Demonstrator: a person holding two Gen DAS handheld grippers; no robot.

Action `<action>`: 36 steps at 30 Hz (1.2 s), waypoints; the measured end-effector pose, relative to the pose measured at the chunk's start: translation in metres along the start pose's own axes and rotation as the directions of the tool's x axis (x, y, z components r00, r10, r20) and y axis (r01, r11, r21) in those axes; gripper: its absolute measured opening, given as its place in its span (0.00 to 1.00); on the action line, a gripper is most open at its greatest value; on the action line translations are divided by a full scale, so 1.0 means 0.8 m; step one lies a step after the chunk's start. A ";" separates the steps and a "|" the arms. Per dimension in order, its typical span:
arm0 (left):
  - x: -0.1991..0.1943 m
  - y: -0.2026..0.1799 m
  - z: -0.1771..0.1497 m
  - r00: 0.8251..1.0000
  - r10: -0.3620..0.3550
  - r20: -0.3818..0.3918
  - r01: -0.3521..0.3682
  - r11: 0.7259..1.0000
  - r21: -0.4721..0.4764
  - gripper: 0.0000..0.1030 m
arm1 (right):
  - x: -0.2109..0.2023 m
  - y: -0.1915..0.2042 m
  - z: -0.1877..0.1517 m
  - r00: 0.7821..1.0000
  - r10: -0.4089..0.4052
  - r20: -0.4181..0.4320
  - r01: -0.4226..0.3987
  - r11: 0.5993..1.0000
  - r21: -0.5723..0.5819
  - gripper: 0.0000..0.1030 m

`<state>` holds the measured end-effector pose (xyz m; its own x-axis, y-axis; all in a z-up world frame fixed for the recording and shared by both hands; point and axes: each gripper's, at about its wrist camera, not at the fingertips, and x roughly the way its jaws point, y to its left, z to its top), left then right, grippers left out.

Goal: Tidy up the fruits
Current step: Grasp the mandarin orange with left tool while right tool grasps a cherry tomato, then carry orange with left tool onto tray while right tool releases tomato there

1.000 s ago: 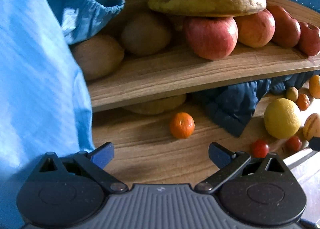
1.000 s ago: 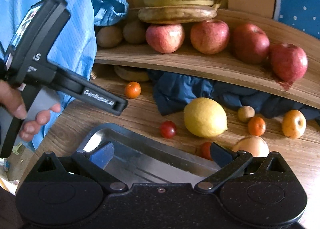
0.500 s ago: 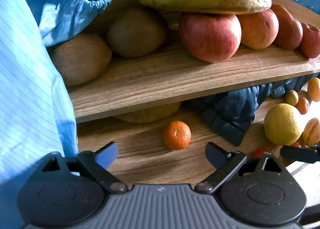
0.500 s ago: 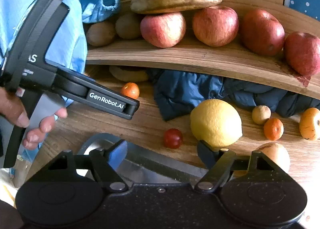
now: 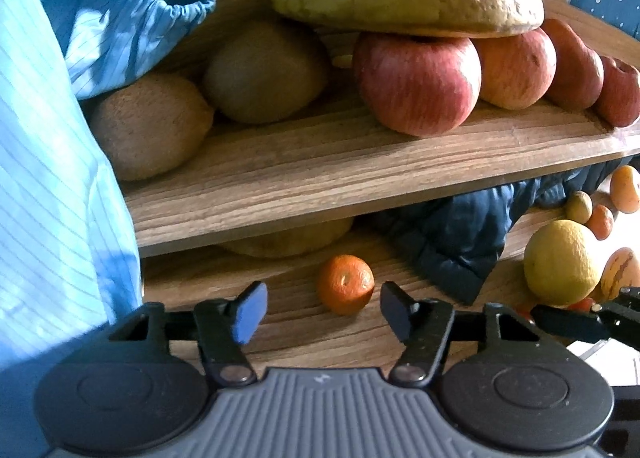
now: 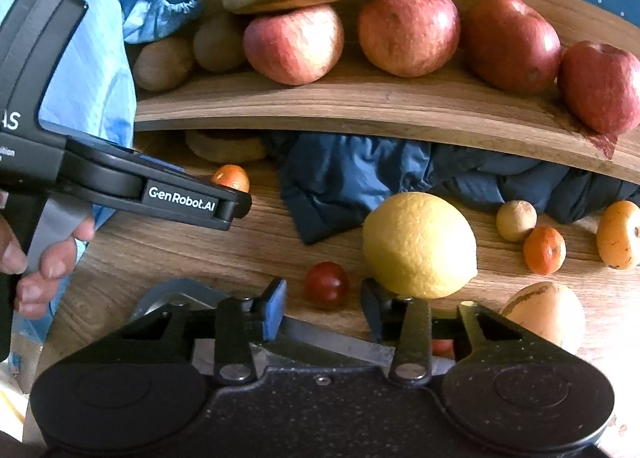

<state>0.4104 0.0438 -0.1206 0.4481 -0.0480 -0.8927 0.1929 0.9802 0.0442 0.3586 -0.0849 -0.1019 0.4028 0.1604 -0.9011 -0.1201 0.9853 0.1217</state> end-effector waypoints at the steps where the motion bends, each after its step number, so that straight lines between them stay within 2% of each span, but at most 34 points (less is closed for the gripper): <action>1: 0.000 -0.001 -0.001 1.000 -0.001 0.001 0.001 1.000 -0.001 0.60 | 0.001 0.000 0.000 1.000 -0.001 -0.001 0.001 1.000 0.000 0.38; 6: 0.005 0.000 0.003 1.000 -0.009 0.000 0.009 1.000 -0.009 0.53 | 0.004 -0.002 0.002 1.000 -0.001 0.005 0.001 1.000 -0.002 0.33; 9: 0.004 -0.002 0.001 1.000 -0.021 0.002 0.021 1.000 -0.012 0.46 | 0.004 -0.004 0.002 1.000 -0.004 0.007 0.004 1.000 0.000 0.27; 13: 0.003 -0.006 -0.001 0.999 -0.037 0.006 0.037 0.999 -0.011 0.34 | 0.004 -0.004 0.002 1.000 -0.003 0.009 0.003 1.000 -0.002 0.25; 24: -0.006 -0.017 -0.012 0.999 -0.049 0.002 0.049 0.999 -0.001 0.32 | 0.000 -0.005 0.002 1.000 0.006 0.016 -0.006 1.000 0.000 0.24; 36: -0.038 -0.038 -0.034 0.997 -0.071 0.017 0.070 0.997 0.006 0.32 | -0.024 -0.008 -0.006 0.999 0.008 0.053 -0.008 1.000 -0.004 0.24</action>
<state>0.3673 0.0210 -0.1071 0.4485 -0.1204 -0.8856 0.2295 0.9732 -0.0160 0.3472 -0.0950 -0.0874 0.4492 0.1712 -0.8769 -0.1267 0.9838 0.1271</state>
